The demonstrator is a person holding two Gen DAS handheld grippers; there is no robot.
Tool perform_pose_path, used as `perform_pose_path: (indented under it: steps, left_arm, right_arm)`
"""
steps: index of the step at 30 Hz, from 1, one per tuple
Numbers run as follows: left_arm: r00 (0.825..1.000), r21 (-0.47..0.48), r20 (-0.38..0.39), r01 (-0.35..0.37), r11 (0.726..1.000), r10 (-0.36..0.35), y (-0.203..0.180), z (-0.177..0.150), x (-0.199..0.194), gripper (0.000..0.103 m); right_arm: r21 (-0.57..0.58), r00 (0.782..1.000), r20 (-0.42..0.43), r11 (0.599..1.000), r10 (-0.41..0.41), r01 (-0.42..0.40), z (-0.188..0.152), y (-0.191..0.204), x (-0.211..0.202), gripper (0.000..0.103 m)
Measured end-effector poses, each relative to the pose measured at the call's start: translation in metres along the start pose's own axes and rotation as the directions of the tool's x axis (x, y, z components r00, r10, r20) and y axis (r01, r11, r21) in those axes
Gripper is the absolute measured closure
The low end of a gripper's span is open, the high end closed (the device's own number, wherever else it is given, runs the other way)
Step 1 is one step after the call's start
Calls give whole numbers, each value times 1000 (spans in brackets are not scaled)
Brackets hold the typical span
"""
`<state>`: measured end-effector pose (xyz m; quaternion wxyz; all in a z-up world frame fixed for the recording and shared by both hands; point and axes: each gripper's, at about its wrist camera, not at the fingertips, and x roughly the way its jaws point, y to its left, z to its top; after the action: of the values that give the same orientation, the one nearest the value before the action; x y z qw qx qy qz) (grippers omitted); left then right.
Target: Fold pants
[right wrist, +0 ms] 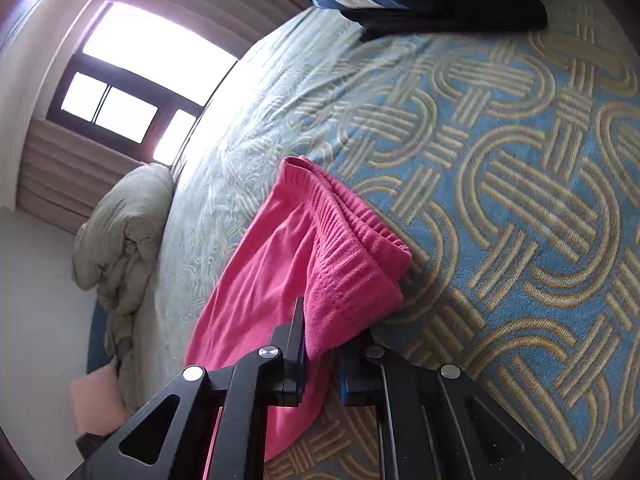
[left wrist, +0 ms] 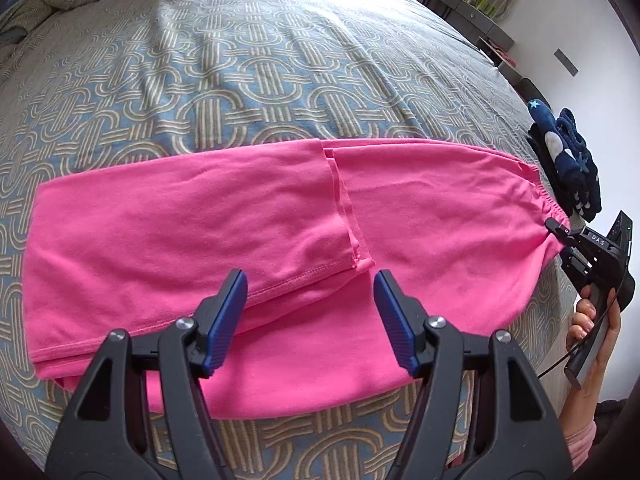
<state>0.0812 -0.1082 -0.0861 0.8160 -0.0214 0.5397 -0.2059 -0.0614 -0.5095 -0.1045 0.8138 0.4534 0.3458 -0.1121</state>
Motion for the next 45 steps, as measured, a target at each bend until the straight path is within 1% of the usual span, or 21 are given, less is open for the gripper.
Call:
perform_pose_path:
  steps: [3,8,12,15,17,19,22,24,26,27,28,29,30,32,34,36,37,38,40,43,45]
  left_arm:
    - [1000,-15,8,5,1000,-5,7,-1,-3,37]
    - [999,-79,53,16,997,-12,35,-4,-20,37]
    - [996,-152,85,-2,988,15,74,-11,-36,37]
    - [993,-202,108,-16,979,39,103,-20,-50,37]
    - [991,-241,120,-22,970,52,122,-26,-57,37]
    - [990,-277,131,-15,961,53,138,-31,-61,37]
    - [989,-313,141,6,950,40,153,-37,-64,36]
    - [990,-320,140,19,947,28,156,-40,-62,36]
    - [989,-306,142,18,952,27,154,-41,-60,36]
    - [989,-293,144,18,956,25,152,-41,-60,36]
    - [989,-278,146,22,960,20,149,-42,-59,36]
    - [989,-263,145,31,964,8,146,-41,-58,36]
    - [990,-252,142,41,967,-5,143,-41,-57,36]
    - [991,-236,133,60,970,-29,135,-38,-53,36]
    - [991,-216,123,87,972,-61,124,-34,-47,36]
    - [989,-189,99,129,974,-112,112,-29,-40,32]
    - [987,-180,88,148,973,-133,105,-27,-37,26]
    - [985,-171,80,164,971,-153,99,-26,-34,24]
    - [982,-138,53,188,972,-183,84,-22,-27,24]
    - [979,-97,6,202,975,-202,67,-17,-14,24]
    - [979,-98,-23,202,975,-205,61,-14,-4,24]
  right_arm:
    - [-130,998,63,991,-33,40,-5,34,-13,93]
    - [-322,995,100,945,-24,56,-17,98,-25,93]
    - [-468,995,96,882,-3,48,-39,153,-23,93]
    - [-583,997,77,812,12,35,-67,200,-9,93]
    - [-659,999,40,752,26,7,-92,233,5,93]
    - [-733,999,-24,679,41,-45,-127,265,22,93]
    - [-834,989,-147,535,25,-138,-192,301,47,93]
    - [-889,973,-226,416,-39,-190,-238,312,67,89]
    - [-937,962,-230,302,-147,-178,-277,312,81,83]
    - [-951,959,-222,255,-177,-173,-290,308,85,79]
    - [-958,958,-216,231,-190,-170,-298,304,86,77]
    - [-956,955,-227,231,-192,-181,-299,300,85,75]
    - [-946,948,-254,252,-192,-203,-295,296,82,74]
    - [-913,933,-312,330,-181,-242,-280,287,75,73]
    - [-874,926,-343,415,-157,-254,-260,278,67,70]
    - [-839,929,-344,489,-136,-239,-236,268,61,62]
    - [-828,933,-330,518,-142,-214,-227,261,60,60]
    - [-821,937,-310,543,-160,-179,-216,253,61,60]
    - [-796,936,-291,592,-199,-122,-204,235,61,60]
    - [-728,923,-330,676,-199,-115,-189,201,59,60]
    - [-684,921,-355,716,-158,-141,-186,186,56,60]
